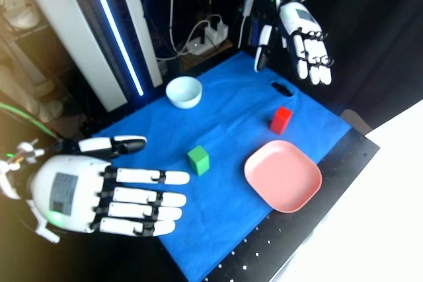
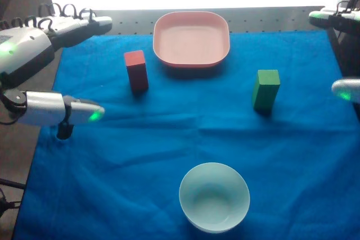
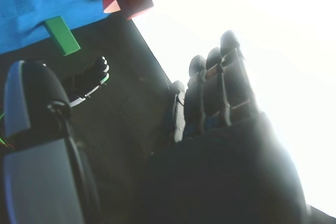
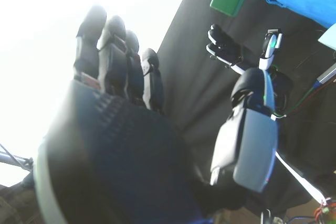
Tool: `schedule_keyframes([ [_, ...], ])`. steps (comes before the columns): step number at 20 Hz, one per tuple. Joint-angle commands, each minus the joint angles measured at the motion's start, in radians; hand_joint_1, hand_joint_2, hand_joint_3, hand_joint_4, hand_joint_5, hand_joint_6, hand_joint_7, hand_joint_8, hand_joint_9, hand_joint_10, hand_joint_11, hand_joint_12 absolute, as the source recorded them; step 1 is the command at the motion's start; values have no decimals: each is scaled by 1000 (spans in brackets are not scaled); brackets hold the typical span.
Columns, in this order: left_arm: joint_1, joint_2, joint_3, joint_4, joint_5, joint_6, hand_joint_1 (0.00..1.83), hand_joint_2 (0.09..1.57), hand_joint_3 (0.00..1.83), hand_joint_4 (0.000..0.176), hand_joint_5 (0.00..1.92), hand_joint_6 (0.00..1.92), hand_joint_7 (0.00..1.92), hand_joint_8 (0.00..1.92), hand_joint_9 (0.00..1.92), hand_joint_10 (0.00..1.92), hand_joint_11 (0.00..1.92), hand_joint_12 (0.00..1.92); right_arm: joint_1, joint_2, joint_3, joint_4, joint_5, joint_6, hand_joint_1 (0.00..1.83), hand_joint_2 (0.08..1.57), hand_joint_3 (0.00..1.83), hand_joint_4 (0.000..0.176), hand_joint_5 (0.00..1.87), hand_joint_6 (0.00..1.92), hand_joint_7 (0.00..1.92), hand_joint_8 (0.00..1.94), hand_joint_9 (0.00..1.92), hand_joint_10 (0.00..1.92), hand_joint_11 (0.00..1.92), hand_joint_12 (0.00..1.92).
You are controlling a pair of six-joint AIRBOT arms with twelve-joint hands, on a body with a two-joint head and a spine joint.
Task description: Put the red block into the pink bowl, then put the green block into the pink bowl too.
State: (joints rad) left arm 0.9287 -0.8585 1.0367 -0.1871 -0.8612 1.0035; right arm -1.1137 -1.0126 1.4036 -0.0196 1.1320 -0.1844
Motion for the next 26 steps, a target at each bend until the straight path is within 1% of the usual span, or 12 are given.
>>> schedule_keyframes([
  [1, -17, -5, 7, -7, -116, 5, 718, 977, 21, 92, 170, 8, 90, 5, 16, 3, 1, 1, 13, 0, 10, 39, 116, 6, 560, 1056, 10, 123, 252, 5, 172, 4, 132, 8, 0, 462],
  [2, -27, -10, 9, -7, -106, 19, 708, 964, 12, 119, 169, 6, 83, 1, 22, 5, 8, 4, 13, -2, 11, 39, 116, 6, 561, 1059, 8, 116, 250, 2, 173, 3, 134, 7, 0, 460],
  [7, -149, -93, 88, 21, 6, 39, 783, 958, 4, 85, 206, 11, 109, 7, 49, 8, 41, 22, 13, -5, 14, 37, 116, 6, 616, 1066, 3, 106, 268, 3, 181, 1, 145, 3, 0, 504],
  [9, -204, -141, 132, 44, 69, 39, 733, 933, 0, 117, 217, 10, 136, 12, 104, 24, 96, 51, 13, -6, 15, 36, 116, 6, 580, 1065, 2, 105, 263, 0, 188, 3, 158, 7, 16, 517],
  [10, -242, -180, 170, 61, 132, 45, 743, 949, 2, 96, 212, 6, 114, 2, 90, 15, 109, 60, 13, -7, 16, 34, 116, 6, 590, 1060, 0, 105, 269, 2, 195, 5, 164, 8, 20, 526],
  [12, -290, -225, 207, 62, 206, 95, 780, 911, 3, 130, 253, 0, 162, 0, 130, 0, 17, 531, 13, -8, 16, 34, 116, 6, 572, 1054, 0, 120, 267, 0, 187, 0, 150, 0, 1, 531],
  [13, -312, -245, 224, 62, 239, 120, 815, 908, 1, 109, 282, 4, 192, 3, 150, 4, 3, 600, 13, -8, 16, 33, 116, 6, 554, 1047, 0, 121, 270, 1, 188, 0, 143, 0, 0, 508],
  [14, -324, -265, 242, 62, 269, 130, 809, 903, 0, 126, 321, 8, 244, 9, 205, 14, 0, 679, 13, -9, 16, 31, 116, 6, 560, 1048, 0, 129, 269, 0, 187, 0, 142, 0, 0, 525],
  [15, -328, -277, 256, 62, 286, 130, 800, 909, 0, 115, 359, 4, 301, 6, 273, 9, 0, 803, 13, -9, 17, 30, 116, 6, 549, 1046, 0, 152, 259, 0, 177, 0, 132, 0, 0, 507],
  [18, -331, -288, 273, 62, 310, 133, 831, 959, 1, 80, 523, 4, 551, 6, 588, 28, 226, 1084, 13, -9, 17, 30, 116, 6, 633, 1046, 1, 133, 269, 1, 180, 0, 127, 0, 0, 446],
  [21, -339, -287, 276, 51, 339, 175, 862, 975, 0, 53, 601, 3, 638, 4, 705, 32, 350, 1110, 13, -9, 17, 30, 114, 6, 677, 1056, 2, 117, 273, 1, 177, 1, 125, 2, 0, 423],
  [26, -352, -296, 287, 41, 369, 218, 897, 999, 1, 33, 672, 11, 703, 10, 754, 29, 327, 1202, 13, -10, 16, 29, 110, 6, 680, 1065, 0, 96, 279, 1, 191, 2, 134, 2, 0, 481],
])
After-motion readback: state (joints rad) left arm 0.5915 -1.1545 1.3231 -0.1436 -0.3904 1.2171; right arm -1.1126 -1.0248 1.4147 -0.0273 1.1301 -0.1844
